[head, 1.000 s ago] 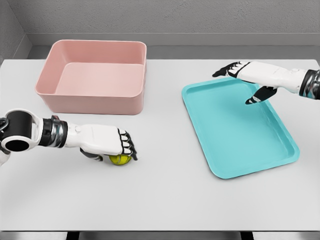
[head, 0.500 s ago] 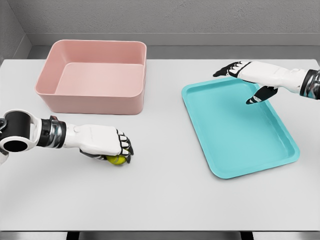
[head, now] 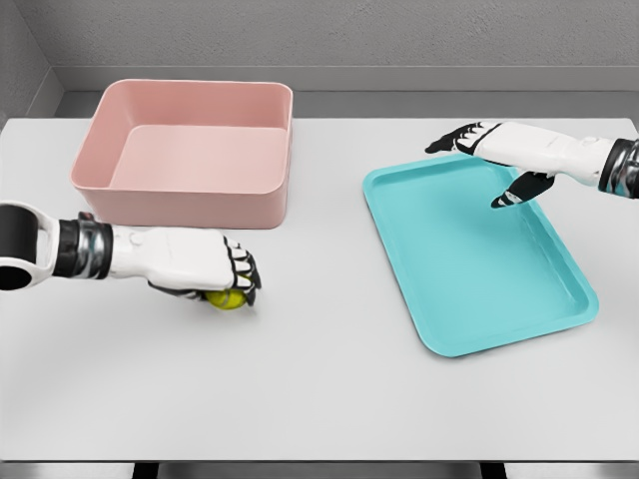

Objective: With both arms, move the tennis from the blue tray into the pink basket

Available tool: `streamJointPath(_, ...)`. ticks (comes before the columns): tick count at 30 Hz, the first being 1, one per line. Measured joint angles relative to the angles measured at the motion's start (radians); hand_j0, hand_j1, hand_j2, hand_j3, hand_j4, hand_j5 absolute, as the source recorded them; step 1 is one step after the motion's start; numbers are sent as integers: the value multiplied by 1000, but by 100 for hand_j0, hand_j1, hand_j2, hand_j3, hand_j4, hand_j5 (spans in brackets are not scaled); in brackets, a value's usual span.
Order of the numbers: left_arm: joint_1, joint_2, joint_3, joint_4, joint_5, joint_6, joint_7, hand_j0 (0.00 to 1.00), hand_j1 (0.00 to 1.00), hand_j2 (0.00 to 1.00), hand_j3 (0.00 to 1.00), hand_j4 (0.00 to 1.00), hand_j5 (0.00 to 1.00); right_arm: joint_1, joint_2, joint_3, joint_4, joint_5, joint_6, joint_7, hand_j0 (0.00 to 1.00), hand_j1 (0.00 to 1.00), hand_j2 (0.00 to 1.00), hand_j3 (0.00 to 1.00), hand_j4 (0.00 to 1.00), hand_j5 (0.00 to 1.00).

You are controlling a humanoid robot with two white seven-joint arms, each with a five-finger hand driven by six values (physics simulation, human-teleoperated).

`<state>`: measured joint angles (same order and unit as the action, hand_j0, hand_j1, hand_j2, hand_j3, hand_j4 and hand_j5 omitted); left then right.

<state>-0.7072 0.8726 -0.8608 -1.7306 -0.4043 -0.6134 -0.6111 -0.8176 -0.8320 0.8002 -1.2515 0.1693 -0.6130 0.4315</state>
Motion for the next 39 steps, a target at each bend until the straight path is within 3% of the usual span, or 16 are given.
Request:
streamJointPath(21,-77,41,68,6,54,0,0,58,58,58,58,58,58,-2,0,0,1,0,0,-1,100,100,100,100,100,100)
streamJointPath(39,-156,-4,85,172,63,0,1,58,58,58,58,58,58,-2,0,0,0,0,0,0,100,100,100,100,100,100)
